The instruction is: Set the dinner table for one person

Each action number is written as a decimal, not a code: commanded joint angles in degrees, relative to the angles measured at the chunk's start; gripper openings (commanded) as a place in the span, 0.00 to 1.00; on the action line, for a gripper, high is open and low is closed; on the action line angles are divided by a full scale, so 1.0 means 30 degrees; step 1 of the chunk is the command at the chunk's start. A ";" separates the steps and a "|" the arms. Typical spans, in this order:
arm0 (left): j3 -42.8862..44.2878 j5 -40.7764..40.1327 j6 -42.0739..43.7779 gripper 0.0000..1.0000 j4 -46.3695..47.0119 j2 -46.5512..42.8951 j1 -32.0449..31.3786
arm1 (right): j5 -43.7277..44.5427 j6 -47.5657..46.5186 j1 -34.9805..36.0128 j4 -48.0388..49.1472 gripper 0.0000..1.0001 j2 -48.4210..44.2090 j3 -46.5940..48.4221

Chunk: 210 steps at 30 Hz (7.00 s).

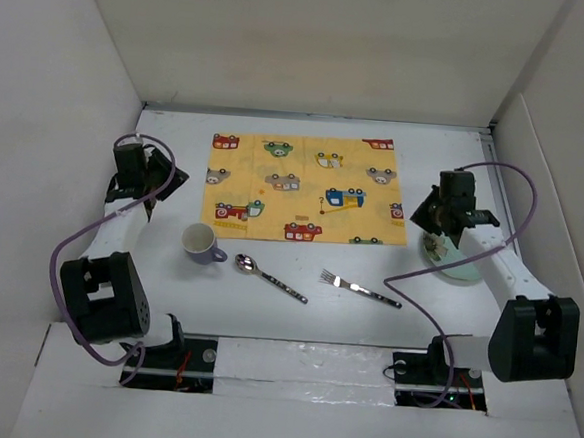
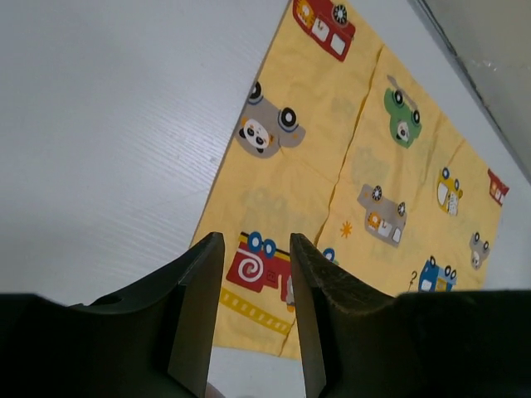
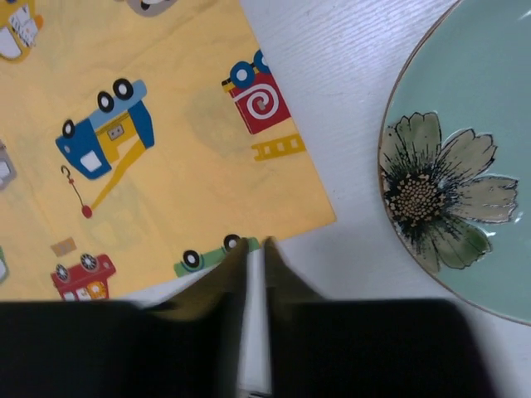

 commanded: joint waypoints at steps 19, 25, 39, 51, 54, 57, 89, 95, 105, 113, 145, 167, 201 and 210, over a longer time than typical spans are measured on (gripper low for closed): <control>0.2081 0.4883 -0.0258 0.31 -0.2419 -0.4763 -0.7312 | 0.1507 0.6070 -1.1437 -0.2514 0.60 -0.3496 -0.3586; 0.1816 0.5560 0.0738 0.32 -0.3738 -0.5203 -0.7312 | 0.0334 0.5515 -1.5275 -0.2102 0.66 -0.2121 -0.5316; 0.1259 0.6176 0.0534 0.31 -0.2743 -0.4296 -0.7517 | -0.4940 0.3405 -1.5778 -0.0694 0.63 0.3679 -0.2364; 0.1523 0.5121 0.0709 0.29 -0.2889 -0.4149 -0.7517 | -0.5792 0.3170 -1.5778 -0.0374 0.00 0.2511 -0.2152; 0.1991 0.4654 0.0943 0.29 -0.3298 -0.4033 -0.7517 | -0.7252 0.3930 -1.5778 0.0241 0.00 -0.0881 -0.1862; 0.2635 0.4214 0.1032 0.29 -0.3533 -0.3886 -0.7517 | -0.8920 0.4924 -1.3645 0.0383 0.00 -0.1678 -0.0222; 0.6124 -0.0737 0.3346 0.43 -0.7810 -0.4998 -0.7341 | -1.3499 0.8149 0.3177 1.1638 0.00 1.2968 0.9947; 0.5655 -0.0825 0.3346 0.43 -0.7782 -0.5175 -0.7341 | -1.2415 0.7565 0.3793 0.9909 0.00 1.3731 0.9655; 0.5683 -0.0826 0.3463 0.44 -0.7694 -0.5145 -0.7341 | -1.0773 0.6306 0.3968 0.7251 0.57 1.3527 0.9096; 0.7439 -0.1235 0.4399 0.45 -0.8103 -0.4735 -0.6814 | -0.8343 0.2529 0.3793 0.1740 0.67 1.0923 0.9889; 0.9258 -0.0943 0.3257 0.36 -0.8778 -0.6259 -0.6638 | -0.4123 -0.5590 1.8468 0.3670 0.71 1.6219 1.6097; 1.1134 0.0137 0.2936 0.43 -0.8162 -0.3043 -0.6638 | -0.1251 -0.3012 1.3498 0.6598 0.00 0.8346 1.2501; 0.4892 0.2631 0.3610 0.37 -0.6141 -0.1220 -0.7634 | 0.5283 -0.5033 0.3031 0.0593 0.07 1.6602 1.9059; 0.6002 0.2164 0.3902 0.42 -0.6696 -0.1073 -0.7634 | 0.5253 -0.4012 0.3207 0.0390 0.51 1.4321 1.7418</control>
